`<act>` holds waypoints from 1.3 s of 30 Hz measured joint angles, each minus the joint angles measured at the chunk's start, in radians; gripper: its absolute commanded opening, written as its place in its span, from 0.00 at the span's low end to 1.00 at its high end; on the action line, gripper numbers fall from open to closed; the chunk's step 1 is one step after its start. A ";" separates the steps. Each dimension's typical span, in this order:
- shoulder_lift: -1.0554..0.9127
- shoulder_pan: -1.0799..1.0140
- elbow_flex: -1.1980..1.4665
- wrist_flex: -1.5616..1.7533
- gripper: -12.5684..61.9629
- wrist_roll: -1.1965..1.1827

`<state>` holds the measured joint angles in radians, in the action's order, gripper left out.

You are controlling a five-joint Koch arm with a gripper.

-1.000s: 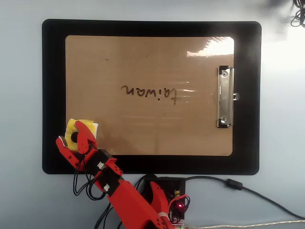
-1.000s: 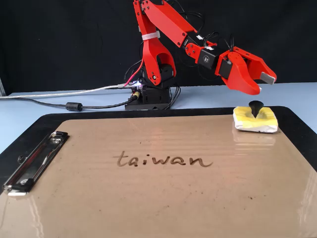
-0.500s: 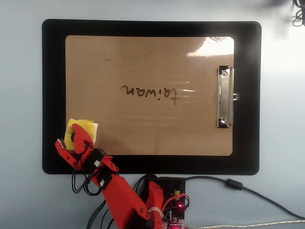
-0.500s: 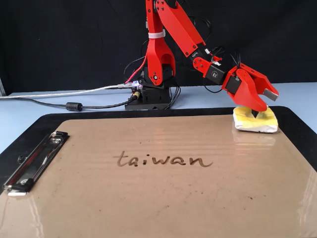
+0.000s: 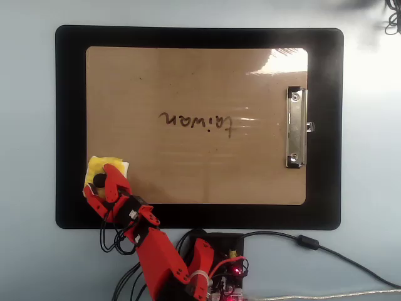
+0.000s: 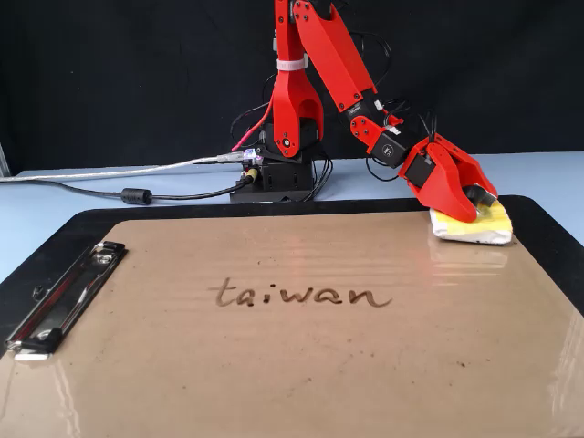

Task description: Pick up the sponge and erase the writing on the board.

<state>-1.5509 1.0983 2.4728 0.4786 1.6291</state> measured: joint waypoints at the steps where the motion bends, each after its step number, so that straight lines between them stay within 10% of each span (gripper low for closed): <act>1: 0.008 -0.002 0.000 0.005 0.58 -0.006; 18: 0.028 -0.005 0.017 0.028 0.07 -0.132; 39: -0.130 -0.770 0.055 -0.080 0.06 -0.193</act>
<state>-1.6812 0.3283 2.5280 0.3988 1.4358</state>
